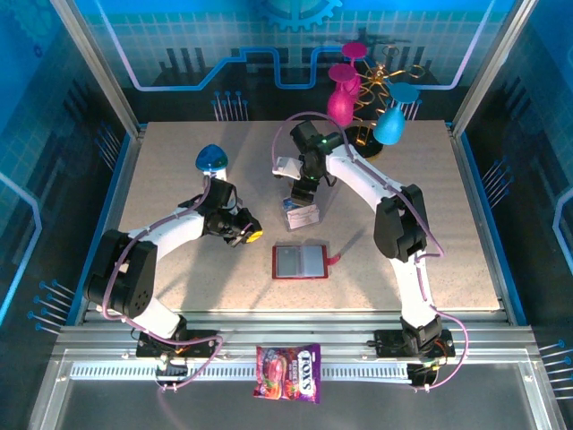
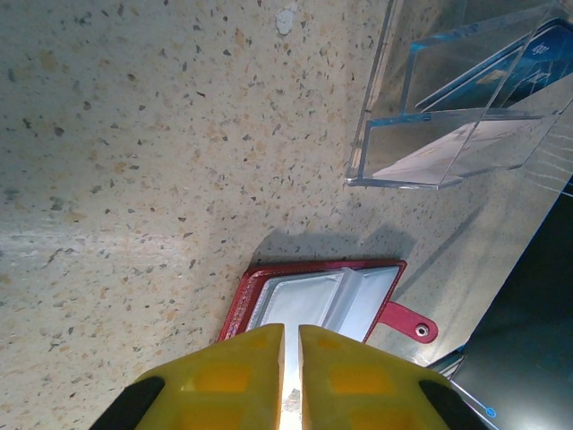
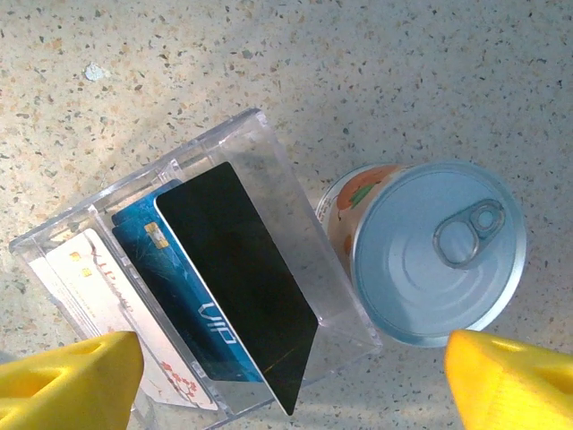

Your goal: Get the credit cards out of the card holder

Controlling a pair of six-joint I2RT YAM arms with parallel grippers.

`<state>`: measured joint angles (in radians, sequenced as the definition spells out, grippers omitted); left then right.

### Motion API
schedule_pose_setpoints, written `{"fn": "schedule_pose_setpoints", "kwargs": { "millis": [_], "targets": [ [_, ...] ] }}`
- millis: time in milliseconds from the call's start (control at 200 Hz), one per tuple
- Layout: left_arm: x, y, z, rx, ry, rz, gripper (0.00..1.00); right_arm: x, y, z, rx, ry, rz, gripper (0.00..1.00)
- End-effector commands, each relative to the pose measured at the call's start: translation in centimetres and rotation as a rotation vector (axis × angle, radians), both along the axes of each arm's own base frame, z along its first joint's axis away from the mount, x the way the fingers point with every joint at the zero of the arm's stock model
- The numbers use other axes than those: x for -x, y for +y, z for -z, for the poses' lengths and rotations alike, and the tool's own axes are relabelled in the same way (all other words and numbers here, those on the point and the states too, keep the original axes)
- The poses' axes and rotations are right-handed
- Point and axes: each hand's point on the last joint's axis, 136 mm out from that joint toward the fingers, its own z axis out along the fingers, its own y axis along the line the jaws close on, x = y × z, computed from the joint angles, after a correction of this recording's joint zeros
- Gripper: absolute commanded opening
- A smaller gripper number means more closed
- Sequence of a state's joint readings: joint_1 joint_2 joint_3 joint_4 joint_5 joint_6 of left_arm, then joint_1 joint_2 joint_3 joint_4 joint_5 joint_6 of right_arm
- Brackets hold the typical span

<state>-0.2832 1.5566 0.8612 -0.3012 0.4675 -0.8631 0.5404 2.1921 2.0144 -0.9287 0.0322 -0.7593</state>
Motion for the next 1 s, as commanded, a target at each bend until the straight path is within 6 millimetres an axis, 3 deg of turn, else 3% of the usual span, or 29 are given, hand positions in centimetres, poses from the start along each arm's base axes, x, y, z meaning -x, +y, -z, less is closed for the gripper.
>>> {"fn": "schedule_pose_setpoints", "kwargs": {
  "millis": [0, 355, 605, 996],
  "targets": [
    [-0.1, 0.0, -0.3, 0.017, -0.006, -0.003, 0.13, -0.6, -0.5, 0.7, 0.026, -0.012, 0.019, 0.89],
    [0.0, 0.0, -0.3, 0.017, -0.005, -0.001, 0.14, -1.7, -0.3, 1.9, 0.037, -0.006, 0.032, 0.89],
    [0.0, 0.1, -0.3, 0.016, -0.003, -0.002, 0.13, -4.0, -0.3, 0.5, 0.027, -0.121, 0.089, 0.89],
    [0.3, 0.2, -0.2, 0.01, -0.002, -0.007, 0.13, -6.1, 0.8, -1.7, -0.039, -0.221, 0.128, 0.89]
  ]
}}
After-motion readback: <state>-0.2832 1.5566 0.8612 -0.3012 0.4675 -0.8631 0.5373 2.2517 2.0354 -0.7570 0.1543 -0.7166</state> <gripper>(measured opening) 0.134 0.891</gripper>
